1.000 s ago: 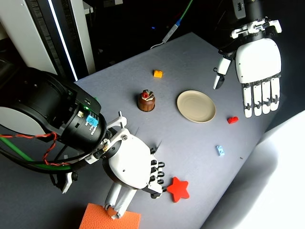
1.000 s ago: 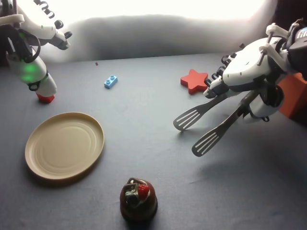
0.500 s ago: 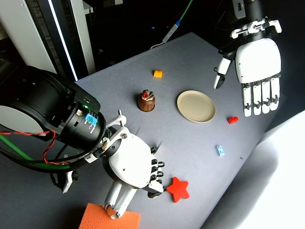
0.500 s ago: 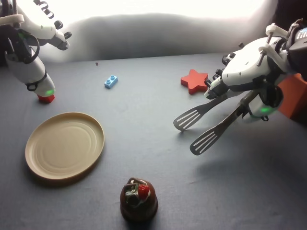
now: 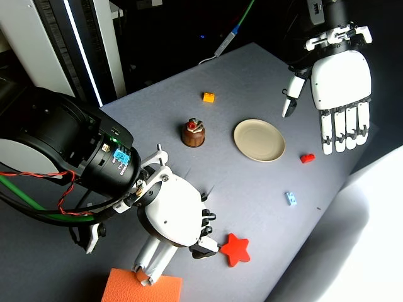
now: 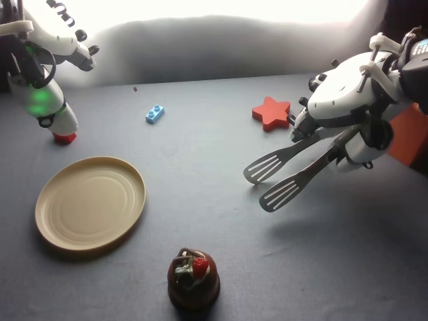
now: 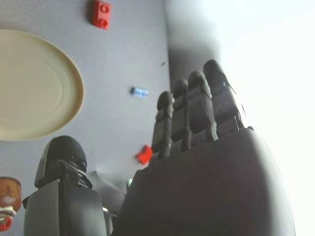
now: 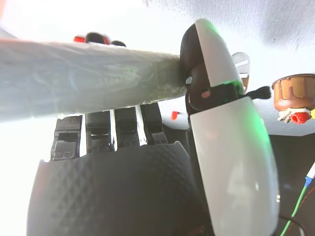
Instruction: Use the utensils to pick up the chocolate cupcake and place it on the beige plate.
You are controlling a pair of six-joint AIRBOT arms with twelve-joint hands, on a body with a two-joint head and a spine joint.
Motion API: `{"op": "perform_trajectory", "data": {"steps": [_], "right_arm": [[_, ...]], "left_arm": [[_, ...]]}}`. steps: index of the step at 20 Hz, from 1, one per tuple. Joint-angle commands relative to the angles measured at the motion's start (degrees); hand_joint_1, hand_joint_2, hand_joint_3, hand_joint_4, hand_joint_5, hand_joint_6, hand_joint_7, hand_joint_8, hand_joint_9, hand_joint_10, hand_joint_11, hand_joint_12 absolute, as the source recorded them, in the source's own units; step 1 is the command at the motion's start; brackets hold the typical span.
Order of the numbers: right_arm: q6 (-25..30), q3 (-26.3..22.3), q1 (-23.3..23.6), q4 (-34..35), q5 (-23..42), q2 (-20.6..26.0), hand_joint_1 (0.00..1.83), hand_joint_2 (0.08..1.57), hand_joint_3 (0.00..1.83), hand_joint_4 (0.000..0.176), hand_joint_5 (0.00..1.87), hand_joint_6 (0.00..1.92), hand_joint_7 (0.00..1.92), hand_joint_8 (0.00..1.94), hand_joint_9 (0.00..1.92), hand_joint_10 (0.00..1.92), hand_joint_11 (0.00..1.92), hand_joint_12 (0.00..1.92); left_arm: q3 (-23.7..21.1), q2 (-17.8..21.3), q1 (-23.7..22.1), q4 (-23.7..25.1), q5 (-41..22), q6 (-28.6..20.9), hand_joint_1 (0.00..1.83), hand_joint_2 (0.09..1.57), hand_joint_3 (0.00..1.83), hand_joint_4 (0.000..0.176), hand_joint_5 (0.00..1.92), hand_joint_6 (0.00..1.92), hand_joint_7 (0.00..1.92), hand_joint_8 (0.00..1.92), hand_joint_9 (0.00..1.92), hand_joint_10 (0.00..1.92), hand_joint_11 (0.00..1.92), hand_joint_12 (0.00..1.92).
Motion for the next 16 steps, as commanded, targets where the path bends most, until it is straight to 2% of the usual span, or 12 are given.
{"op": "perform_trajectory", "data": {"steps": [1,3,4,5,6,7,9,11,13,16], "right_arm": [[-0.4,-0.1,0.0,-0.5,2.1,0.6,1.03,1.25,0.0,0.0,0.61,0.03,0.64,0.04,0.29,0.91,0.04,1.55],[-0.5,-0.1,0.0,-0.5,2.2,0.6,1.07,1.21,0.0,0.0,0.66,0.05,0.68,0.09,0.32,1.06,0.18,1.58],[-0.5,-0.1,0.0,-0.5,2.2,0.6,1.1,1.17,0.0,0.0,0.7,0.07,0.67,0.26,0.36,1.13,0.25,1.6],[-0.5,-0.1,0.0,-0.5,2.2,0.6,1.12,1.17,0.0,0.0,0.69,0.09,0.57,0.55,0.36,1.2,0.25,1.63],[-0.5,-0.1,0.0,-0.5,2.2,0.6,1.13,1.17,0.0,0.0,0.69,0.11,0.48,0.76,0.34,1.23,0.24,1.66],[-0.5,-0.1,0.0,-0.5,2.3,0.6,1.12,1.15,0.0,0.0,0.69,0.14,0.46,0.88,0.36,1.28,0.28,1.7],[-0.5,-0.2,0.3,-0.5,2.5,0.6,1.1,1.15,0.0,0.0,0.53,0.47,0.43,1.05,0.38,1.35,0.33,1.71],[-0.5,-0.5,0.8,-0.5,2.9,0.7,1.1,1.16,0.0,0.0,0.4,0.79,0.4,1.14,0.39,1.42,0.37,1.77],[-0.5,-1.0,1.2,-0.5,3.5,1.0,1.13,1.14,0.0,0.0,0.44,0.85,0.49,1.15,0.45,1.46,0.47,1.81],[-1.0,-2.5,1.8,-0.5,4.6,1.6,1.12,1.15,0.0,0.0,0.44,0.91,0.46,1.2,0.43,1.53,0.47,1.91]], "left_arm": [[0.0,0.2,-0.4,2.5,-3.1,0.4,0.38,1.06,0.0,0.0,0.1,0.0,0.12,0.0,0.09,0.0,0.0,0.22],[0.0,0.2,-0.4,2.5,-3.1,0.4,0.34,1.06,0.0,0.0,0.08,0.0,0.11,0.0,0.09,0.0,0.0,0.22],[0.0,0.2,-0.4,2.5,-3.1,0.4,0.33,1.07,0.0,0.0,0.08,0.0,0.1,0.0,0.08,0.0,0.0,0.2],[0.0,0.2,-0.4,2.5,-3.1,0.4,0.36,1.06,0.0,0.0,0.11,0.01,0.12,0.01,0.09,0.0,0.0,0.22],[0.0,0.2,-0.4,2.5,-3.1,0.5,0.36,1.06,0.0,0.0,0.12,0.01,0.13,0.01,0.1,0.0,0.0,0.23],[0.0,0.2,-0.4,2.5,-3.0,0.5,0.37,1.06,0.0,0.0,0.12,0.01,0.13,0.01,0.1,0.0,0.0,0.23],[0.0,0.2,-0.4,2.5,-3.0,0.5,0.34,1.07,0.0,0.0,0.1,0.0,0.12,0.0,0.08,0.0,0.0,0.18],[0.0,0.2,-0.4,2.5,-3.0,0.5,0.34,1.07,0.0,0.0,0.11,0.0,0.12,0.0,0.09,0.0,0.0,0.22],[0.0,0.2,-0.4,2.5,-3.0,0.5,0.35,1.07,0.0,0.0,0.1,0.0,0.12,0.0,0.09,0.0,0.0,0.23],[0.1,0.2,-0.4,2.5,-3.0,0.5,0.37,1.07,0.0,0.0,0.09,0.0,0.11,0.0,0.08,0.0,0.0,0.24]]}}
